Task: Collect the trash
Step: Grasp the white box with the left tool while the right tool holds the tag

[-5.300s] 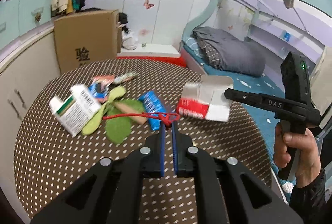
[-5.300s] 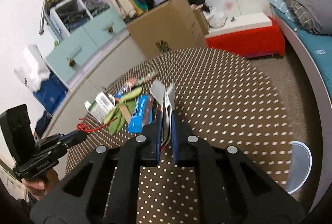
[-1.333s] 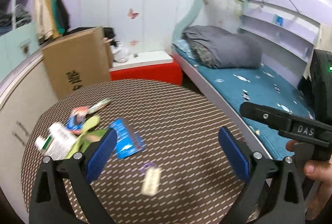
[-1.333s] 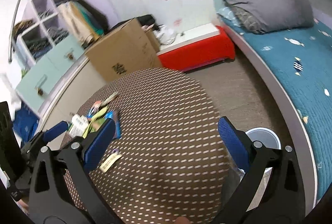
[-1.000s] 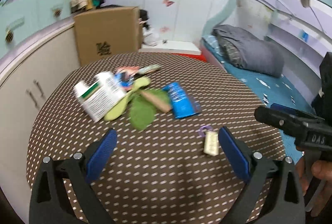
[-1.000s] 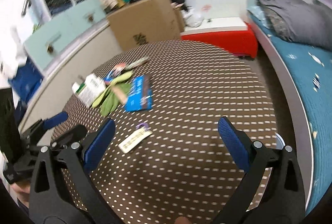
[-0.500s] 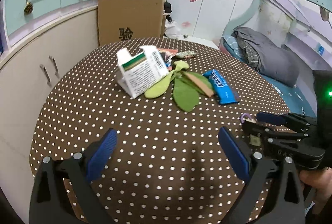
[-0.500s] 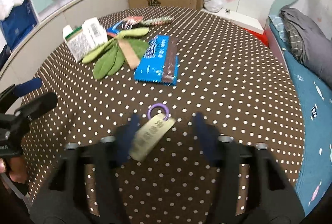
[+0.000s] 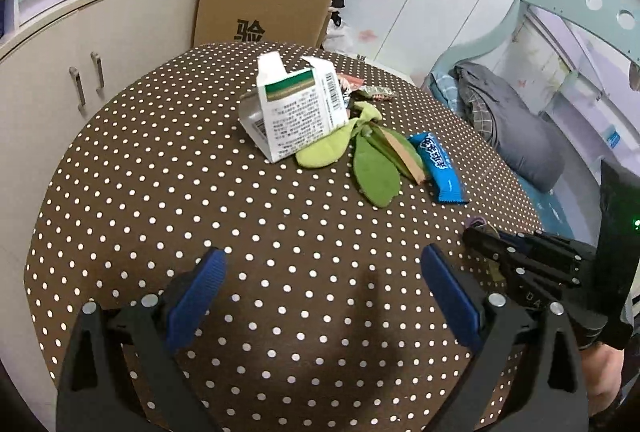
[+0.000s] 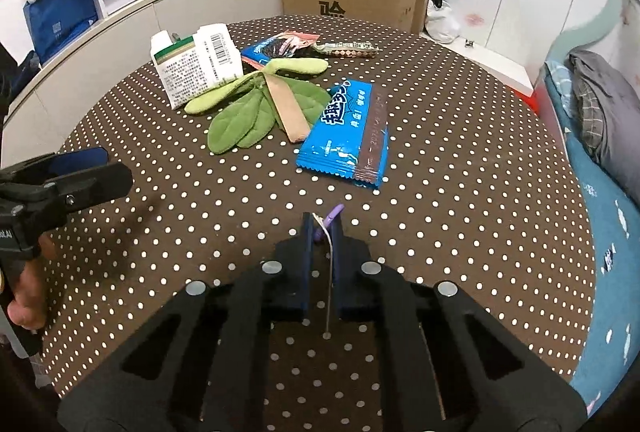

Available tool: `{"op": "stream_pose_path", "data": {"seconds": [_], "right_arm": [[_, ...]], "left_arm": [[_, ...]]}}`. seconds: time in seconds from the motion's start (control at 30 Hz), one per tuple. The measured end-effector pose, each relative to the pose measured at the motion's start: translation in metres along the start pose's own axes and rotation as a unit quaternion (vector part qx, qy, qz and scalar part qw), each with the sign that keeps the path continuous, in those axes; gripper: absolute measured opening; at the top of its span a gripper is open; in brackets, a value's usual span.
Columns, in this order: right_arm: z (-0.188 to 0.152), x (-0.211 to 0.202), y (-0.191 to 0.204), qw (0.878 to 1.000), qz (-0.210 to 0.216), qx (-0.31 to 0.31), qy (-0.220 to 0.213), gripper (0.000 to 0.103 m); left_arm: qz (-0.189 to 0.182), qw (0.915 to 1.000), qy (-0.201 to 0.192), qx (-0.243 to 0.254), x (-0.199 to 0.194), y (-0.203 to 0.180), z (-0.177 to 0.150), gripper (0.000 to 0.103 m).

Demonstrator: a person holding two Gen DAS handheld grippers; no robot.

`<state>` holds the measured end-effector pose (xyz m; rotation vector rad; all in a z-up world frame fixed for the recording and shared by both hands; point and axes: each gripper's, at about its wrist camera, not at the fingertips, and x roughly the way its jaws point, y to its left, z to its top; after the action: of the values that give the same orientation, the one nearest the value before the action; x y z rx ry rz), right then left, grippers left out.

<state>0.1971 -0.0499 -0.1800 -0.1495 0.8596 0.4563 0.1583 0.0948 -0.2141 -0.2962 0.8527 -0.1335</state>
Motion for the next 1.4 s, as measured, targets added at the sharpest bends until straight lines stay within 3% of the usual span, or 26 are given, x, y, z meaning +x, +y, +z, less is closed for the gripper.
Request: {"op": "stream_pose_path", "data": {"seconds": [0.23, 0.37, 0.47, 0.63, 0.77, 0.93, 1.0, 1.03, 1.2, 1.23, 1.27, 1.4], "right_arm": [[0.002, 0.003, -0.007, 1.000, 0.012, 0.017, -0.001, 0.016], [0.004, 0.004, -0.009, 1.000, 0.013, 0.021, -0.002, 0.015], [0.003, 0.002, -0.009, 0.999, 0.021, 0.023, -0.008, 0.008], [0.001, -0.004, -0.015, 0.999, 0.032, 0.038, -0.021, 0.008], [-0.001, -0.008, -0.019, 0.998, 0.039, 0.049, -0.028, 0.008], [-0.003, -0.013, -0.023, 0.997, 0.039, 0.055, -0.033, 0.008], [-0.003, -0.016, -0.024, 0.997, 0.039, 0.056, -0.036, 0.008], [-0.003, -0.018, -0.025, 0.997, 0.039, 0.057, -0.038, 0.008], [-0.004, -0.030, -0.033, 0.996, 0.040, 0.063, -0.050, 0.008], [-0.005, -0.034, -0.036, 0.996, 0.040, 0.065, -0.054, 0.008], [-0.005, -0.037, -0.037, 0.995, 0.040, 0.067, -0.058, 0.008], [-0.006, -0.053, -0.046, 0.993, 0.041, 0.075, -0.076, 0.008]], "left_arm": [[0.004, 1.0000, 0.002, 0.004, 0.001, -0.001, -0.001, 0.096], [0.004, 1.0000, 0.002, 0.003, 0.001, -0.002, 0.001, 0.096], [0.008, 0.9999, -0.009, 0.009, 0.000, -0.002, 0.005, 0.096], [0.037, 0.9972, -0.060, 0.025, -0.003, 0.001, 0.033, 0.096], [0.058, 0.9957, -0.064, 0.034, 0.010, 0.006, 0.058, 0.096], [0.053, 0.9959, -0.048, 0.055, 0.034, 0.006, 0.075, 0.095], [0.039, 0.9967, -0.037, 0.060, 0.042, 0.005, 0.077, 0.066], [0.031, 0.9975, -0.020, 0.060, 0.049, 0.006, 0.079, 0.047], [0.009, 0.9979, -0.028, 0.057, 0.038, 0.000, 0.077, 0.033], [0.008, 0.9979, -0.029, 0.057, 0.036, -0.002, 0.076, 0.004], [0.010, 0.9978, -0.030, 0.058, 0.033, -0.003, 0.075, 0.000], [0.004, 0.9971, -0.037, 0.066, 0.024, -0.013, 0.073, 0.000]]}}
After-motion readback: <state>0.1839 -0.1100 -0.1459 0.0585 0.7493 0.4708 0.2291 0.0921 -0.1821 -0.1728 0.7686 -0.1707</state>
